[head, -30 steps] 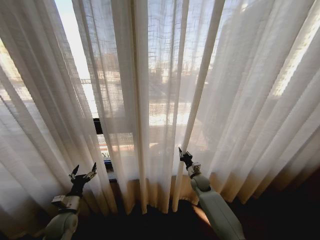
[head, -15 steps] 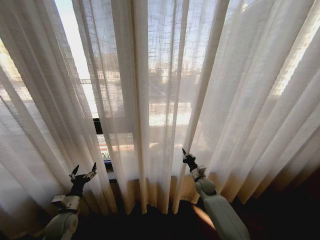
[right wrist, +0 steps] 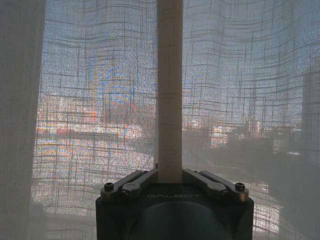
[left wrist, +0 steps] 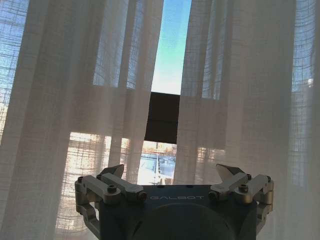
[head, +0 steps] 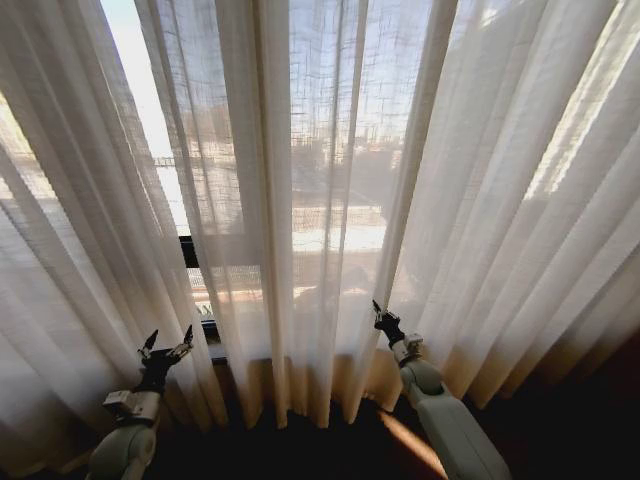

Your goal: Open the curtains by pulling them apart, changing their state from closed to fully open.

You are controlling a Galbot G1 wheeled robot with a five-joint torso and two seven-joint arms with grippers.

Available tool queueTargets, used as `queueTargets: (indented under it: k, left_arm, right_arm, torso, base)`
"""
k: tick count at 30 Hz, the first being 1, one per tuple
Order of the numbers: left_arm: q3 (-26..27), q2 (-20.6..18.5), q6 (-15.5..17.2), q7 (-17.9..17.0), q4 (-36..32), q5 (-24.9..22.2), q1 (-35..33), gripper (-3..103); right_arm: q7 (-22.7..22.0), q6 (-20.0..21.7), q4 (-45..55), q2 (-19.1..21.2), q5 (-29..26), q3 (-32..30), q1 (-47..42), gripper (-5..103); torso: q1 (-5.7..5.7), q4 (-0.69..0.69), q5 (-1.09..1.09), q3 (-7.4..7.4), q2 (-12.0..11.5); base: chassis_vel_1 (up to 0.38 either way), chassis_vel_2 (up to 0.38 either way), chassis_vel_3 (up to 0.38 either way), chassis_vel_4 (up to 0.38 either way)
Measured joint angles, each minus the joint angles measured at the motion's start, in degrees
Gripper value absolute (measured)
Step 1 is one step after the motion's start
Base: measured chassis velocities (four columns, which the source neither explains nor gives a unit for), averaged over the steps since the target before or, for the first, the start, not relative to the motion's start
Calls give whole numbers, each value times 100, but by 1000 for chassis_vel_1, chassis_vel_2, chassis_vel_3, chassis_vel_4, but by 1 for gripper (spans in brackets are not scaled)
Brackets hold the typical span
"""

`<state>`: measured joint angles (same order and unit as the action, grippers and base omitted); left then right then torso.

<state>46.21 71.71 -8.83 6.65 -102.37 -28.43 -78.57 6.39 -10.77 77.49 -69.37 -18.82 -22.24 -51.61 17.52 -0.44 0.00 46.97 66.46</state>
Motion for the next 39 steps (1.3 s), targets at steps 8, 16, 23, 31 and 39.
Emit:
queueTargets:
  k: [8,16,23,31,39]
  left_arm:
    - [0,0,0,0,0,0,0,100]
    - [-1,0,0,0,0,0,0,100]
    - [0,0,0,0,0,0,0,100]
    - [-1,0,0,0,0,0,0,100]
    - [-1,0,0,0,0,0,0,100]
  right_arm:
    - [24,-3,0,58,-35,-52,-35,0]
    - [109,-50,-75,75,-77,-91,20,0]
    - [160,-65,-72,129,-125,-145,28,0]
    - [213,-115,-72,130,-137,-216,-65,0]
    - [217,-118,-36,118,-130,-238,-110,0]
  torso:
    - [-1,0,1,0,0]
    - [0,-2,2,1,0]
    - [-1,0,0,0,0]
    - [-1,-1,1,0,-1]
    - [-1,0,0,0,-1]
  base:
    - [-266,-290,276,260]
    - [-337,-350,346,347]
    - [-371,-364,368,364]
    - [-359,-348,359,342]
    - [-357,-358,358,364]
